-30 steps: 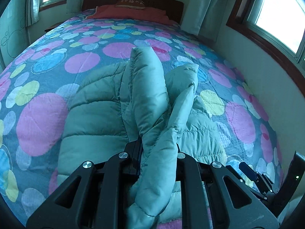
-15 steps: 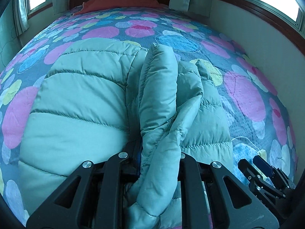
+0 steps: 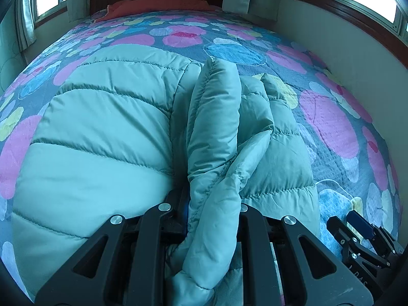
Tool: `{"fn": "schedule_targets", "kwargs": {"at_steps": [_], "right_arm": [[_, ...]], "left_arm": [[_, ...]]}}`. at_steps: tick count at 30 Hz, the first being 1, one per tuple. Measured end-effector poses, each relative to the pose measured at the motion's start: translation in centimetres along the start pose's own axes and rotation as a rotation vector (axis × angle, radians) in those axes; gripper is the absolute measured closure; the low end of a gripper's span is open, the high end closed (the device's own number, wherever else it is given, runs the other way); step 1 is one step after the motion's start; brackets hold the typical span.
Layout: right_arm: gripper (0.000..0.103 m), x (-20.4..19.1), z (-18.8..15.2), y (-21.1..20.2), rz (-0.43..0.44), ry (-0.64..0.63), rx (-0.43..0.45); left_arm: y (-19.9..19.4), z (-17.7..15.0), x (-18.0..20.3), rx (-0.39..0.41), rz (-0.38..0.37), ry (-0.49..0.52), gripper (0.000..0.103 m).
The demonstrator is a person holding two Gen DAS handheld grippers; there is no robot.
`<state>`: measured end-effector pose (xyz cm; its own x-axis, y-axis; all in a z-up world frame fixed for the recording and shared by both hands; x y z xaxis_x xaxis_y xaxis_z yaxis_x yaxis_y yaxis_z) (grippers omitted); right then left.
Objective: Fold large clothes
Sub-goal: 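Release the coat with the left tool and withdraw both tools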
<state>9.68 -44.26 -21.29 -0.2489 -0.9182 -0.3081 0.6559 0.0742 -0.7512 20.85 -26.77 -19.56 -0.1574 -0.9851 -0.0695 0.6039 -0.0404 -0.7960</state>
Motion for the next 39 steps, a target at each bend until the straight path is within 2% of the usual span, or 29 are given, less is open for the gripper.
{"fn": "schedule_targets", "kwargs": {"at_steps": [3, 7, 8, 12, 15, 18, 24, 26, 30, 34, 39], "right_arm": [[0.049, 0.2, -0.1, -0.2, -0.013, 0.003, -0.001], [0.049, 0.3, -0.2, -0.8, -0.033, 0.0, 0.004], [0.049, 0.3, -0.2, -1.0, -0.037, -0.001, 0.006], [0.049, 0.1, -0.2, -1.8, -0.051, -0.008, 0.014], [0.049, -0.3, -0.1, -2.3, -0.057, -0.016, 0.022], [0.049, -1.0, 0.0, -2.7, -0.063, -0.03, 0.028], [0.049, -2.5, 0.1, -3.0, -0.07, -0.051, 0.033], [0.049, -3.1, 0.3, -3.0, -0.069, -0.059, 0.034], [0.049, -4.6, 0.5, -3.0, -0.06, -0.07, 0.038], [0.049, -6.4, 1.2, -2.7, -0.026, -0.064, 0.044], [0.049, -8.4, 2.7, -2.1, 0.061, 0.001, 0.077]], "left_arm": [[-0.4, 0.0, 0.4, 0.014, 0.016, 0.034, 0.086], [-2.1, 0.0, 1.2, 0.018, -0.045, 0.029, 0.054], [-2.7, 0.0, 1.3, 0.019, -0.067, 0.022, 0.05], [-5.6, 0.1, 1.2, 0.039, -0.141, 0.001, 0.046], [-8.4, 0.6, -0.3, 0.078, -0.196, -0.042, 0.04], [-10.2, 1.0, -3.3, 0.12, -0.195, -0.086, 0.039], [-9.4, 1.0, -12.4, 0.115, -0.124, -0.283, 0.039], [-8.3, 0.4, -15.3, 0.093, -0.092, -0.36, 0.039], [-6.2, -1.2, -19.6, 0.041, -0.084, -0.512, 0.039], [-4.1, -2.6, -21.8, -0.011, -0.137, -0.644, 0.039], [-1.3, -3.5, -22.4, -0.093, -0.269, -0.834, 0.039]]}}
Point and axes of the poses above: each gripper's, at about its wrist camera, not at the fingertips, and y roughly the way its jaws point, x to its right, z to its top, the point moved 9 cm from there along y, roughly the way its jaws point, and after that the axes turned 12 degrees about z, right-handed, at the moved point
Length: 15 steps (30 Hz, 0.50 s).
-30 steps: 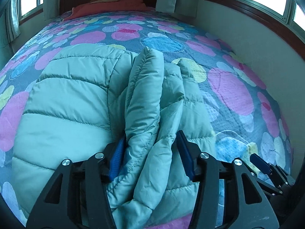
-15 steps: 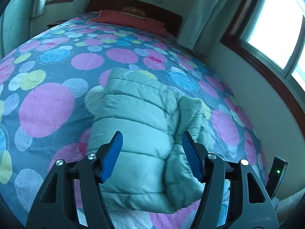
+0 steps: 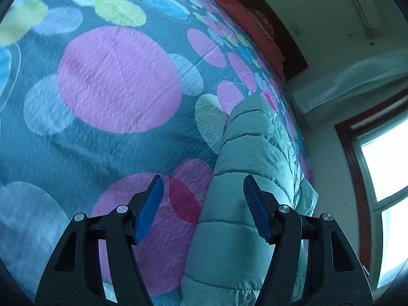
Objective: Fold large clothes
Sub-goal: 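Grasp the folded coat end with the right tool while the left tool presses it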
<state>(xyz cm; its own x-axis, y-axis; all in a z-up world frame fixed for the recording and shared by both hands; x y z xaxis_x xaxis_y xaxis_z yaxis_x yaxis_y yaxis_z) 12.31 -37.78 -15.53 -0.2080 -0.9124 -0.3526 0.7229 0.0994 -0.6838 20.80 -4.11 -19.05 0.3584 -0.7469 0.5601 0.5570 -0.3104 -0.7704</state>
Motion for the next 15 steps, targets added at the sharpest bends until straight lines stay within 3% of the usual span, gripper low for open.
{"fn": "schedule_targets", "kwargs": {"at_steps": [4, 9, 13, 15], "right_arm": [[0.048, -1.4, 1.5, 1.0, 0.138, 0.13, 0.038], [0.037, -3.4, 2.6, 3.9, 0.318, 0.284, 0.032], [0.037, -4.6, 2.9, 6.0, 0.398, 0.346, 0.02], [0.037, -4.9, 3.0, 6.8, 0.397, 0.346, 0.015]], "left_arm": [[1.4, 0.0, 0.5, -0.045, -0.058, -0.071, 0.038], [2.4, -0.2, 1.9, -0.073, -0.138, -0.115, 0.032], [3.0, -0.8, 3.2, -0.092, -0.165, -0.084, 0.032], [3.2, -1.0, 3.7, -0.095, -0.168, -0.067, 0.032]]}}
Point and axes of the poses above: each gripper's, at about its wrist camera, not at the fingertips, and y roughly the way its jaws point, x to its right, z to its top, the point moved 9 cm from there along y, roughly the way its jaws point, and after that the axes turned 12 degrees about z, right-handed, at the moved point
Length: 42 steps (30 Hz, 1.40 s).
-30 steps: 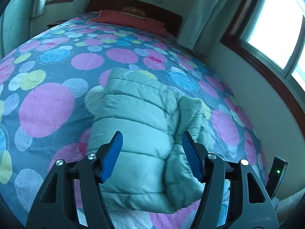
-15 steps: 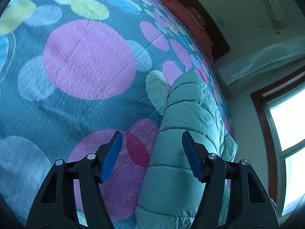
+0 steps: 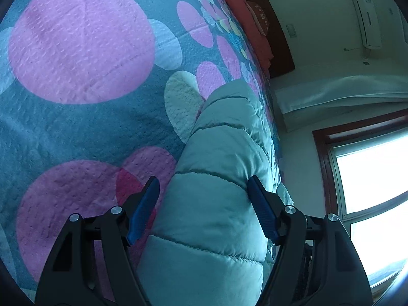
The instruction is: Fold large clothes
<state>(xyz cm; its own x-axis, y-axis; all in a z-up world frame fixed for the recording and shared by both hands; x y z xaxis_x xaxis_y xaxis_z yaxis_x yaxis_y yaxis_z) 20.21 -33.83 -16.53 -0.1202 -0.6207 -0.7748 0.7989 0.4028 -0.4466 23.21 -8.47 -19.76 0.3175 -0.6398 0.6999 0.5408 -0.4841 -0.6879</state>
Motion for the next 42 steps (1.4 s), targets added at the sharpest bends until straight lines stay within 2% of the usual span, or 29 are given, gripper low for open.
{"fn": "schedule_targets", "kwargs": {"at_steps": [1, 2, 3, 5, 6, 8, 11, 14, 18, 19, 21, 26, 28, 30, 32, 37, 40, 41, 42], "right_arm": [[0.038, 0.2, 0.1, 0.4, -0.012, -0.006, -0.003], [0.047, 0.3, 0.0, 0.8, -0.019, -0.011, -0.012], [0.065, 0.4, -0.1, 1.3, -0.016, -0.016, -0.03], [0.085, 0.5, 0.0, 1.7, 0.002, -0.018, -0.054], [0.092, 0.4, 0.3, 1.6, 0.012, -0.025, -0.053], [0.094, -0.1, 1.3, 0.7, 0.009, -0.055, -0.026], [0.094, 0.3, 2.9, -1.1, -0.009, -0.087, 0.015], [0.094, 2.8, 4.3, -1.8, -0.03, -0.055, 0.02], [0.094, 6.7, 4.2, -1.4, -0.036, 0.01, -0.007], [0.094, 7.3, 4.0, -1.2, -0.032, 0.021, -0.015], [0.093, 7.9, 3.8, -0.9, -0.013, 0.044, -0.026], [0.088, 7.4, 3.9, -2.4, -0.002, 0.089, -0.014], [0.078, 6.5, 3.6, -3.7, 0.005, 0.092, -0.012], [0.046, 5.7, 3.0, -5.4, 0.018, 0.094, 0.002], [0.038, 4.8, 2.1, -7.1, 0.023, 0.09, 0.021], [0.038, 3.0, -1.1, -8.6, 0.058, 0.091, -0.021], [0.038, 3.4, -2.7, -8.3, 0.006, 0.071, -0.055], [0.046, 3.9, -3.0, -8.3, -0.024, 0.062, -0.055], [0.06, 4.6, -3.4, -8.2, -0.054, 0.055, -0.063]], "left_arm": [[0.2, -0.1, 0.2, -0.003, -0.002, 0.007, 0.032], [0.3, -0.2, 0.4, -0.005, -0.002, 0.014, 0.032], [0.3, -0.2, 0.5, -0.005, 0.003, 0.022, 0.032], [0.2, -0.3, 0.9, -0.004, 0.012, 0.038, 0.032], [0.2, -0.2, 1.1, -0.006, 0.012, 0.044, 0.032], [-0.1, -0.3, 1.6, -0.007, 0.005, 0.057, 0.032], [-0.4, -0.7, 2.7, 0.003, -0.002, 0.094, 0.032], [0.3, -1.6, 3.6, -0.013, 0.004, 0.128, 0.031], [2.4, -2.8, 3.4, -0.053, 0.066, 0.166, 0.031], [3.0, -3.1, 3.2, -0.061, 0.089, 0.184, 0.029], [3.7, -3.4, 2.8, -0.063, 0.114, 0.207, 0.028], [2.4, -3.2, 2.9, -0.058, 0.095, 0.207, 0.029], [1.2, -3.4, 3.0, -0.044, 0.078, 0.221, 0.029], [-0.2, -3.6, 3.0, -0.02, 0.064, 0.241, 0.028], [-1.6, -4.0, 2.9, -0.005, 0.044, 0.253, 0.028], [-2.5, -5.2, 2.2, -0.012, 0.047, 0.271, 0.028], [-1.5, -5.8, 1.2, -0.04, 0.096, 0.282, 0.028], [-1.0, -5.9, 0.9, -0.049, 0.114, 0.28, 0.028], [-0.7, -6.0, 0.6, -0.052, 0.139, 0.285, 0.028]]}}
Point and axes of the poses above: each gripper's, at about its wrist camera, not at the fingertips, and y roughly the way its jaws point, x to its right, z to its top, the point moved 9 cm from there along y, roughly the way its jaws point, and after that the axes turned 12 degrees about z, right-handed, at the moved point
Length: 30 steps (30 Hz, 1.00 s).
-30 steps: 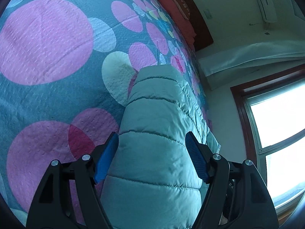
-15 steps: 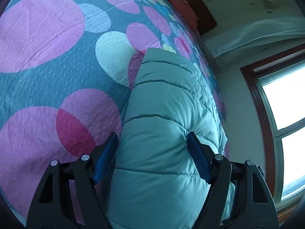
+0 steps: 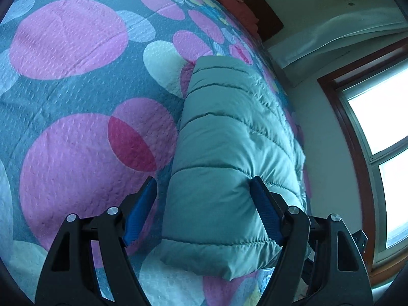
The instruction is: Fold large clothes
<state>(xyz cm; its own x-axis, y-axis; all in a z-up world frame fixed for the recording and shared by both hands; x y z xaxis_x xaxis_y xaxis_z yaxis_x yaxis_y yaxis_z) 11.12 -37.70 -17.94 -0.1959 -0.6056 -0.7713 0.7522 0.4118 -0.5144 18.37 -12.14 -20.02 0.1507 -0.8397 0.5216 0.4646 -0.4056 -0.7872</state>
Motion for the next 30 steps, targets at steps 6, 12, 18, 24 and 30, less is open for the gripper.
{"fn": "schedule_targets", "kwargs": {"at_steps": [6, 12, 18, 24, 30], "right_arm": [[0.079, 3.2, -1.3, 2.3, 0.016, 0.055, -0.047], [0.082, 4.2, -2.0, 3.2, 0.03, 0.059, -0.031], [0.078, 3.8, -1.9, 2.1, 0.057, 0.062, -0.036], [0.037, 2.1, 0.8, -0.7, 0.052, 0.021, 0.042], [0.037, 1.7, 3.5, 1.2, 0.082, 0.027, 0.053]], "left_arm": [[1.5, -0.5, -0.4, 0.012, 0.07, 0.058, 0.03], [2.2, -0.4, -0.4, 0.037, 0.067, 0.11, 0.033], [1.0, -0.1, -0.8, -0.018, -0.017, 0.059, 0.033], [-0.9, 2.4, 0.2, 0.045, -0.063, 0.048, 0.02], [1.0, 4.0, 1.3, -0.007, -0.105, -0.002, 0.016]]}}
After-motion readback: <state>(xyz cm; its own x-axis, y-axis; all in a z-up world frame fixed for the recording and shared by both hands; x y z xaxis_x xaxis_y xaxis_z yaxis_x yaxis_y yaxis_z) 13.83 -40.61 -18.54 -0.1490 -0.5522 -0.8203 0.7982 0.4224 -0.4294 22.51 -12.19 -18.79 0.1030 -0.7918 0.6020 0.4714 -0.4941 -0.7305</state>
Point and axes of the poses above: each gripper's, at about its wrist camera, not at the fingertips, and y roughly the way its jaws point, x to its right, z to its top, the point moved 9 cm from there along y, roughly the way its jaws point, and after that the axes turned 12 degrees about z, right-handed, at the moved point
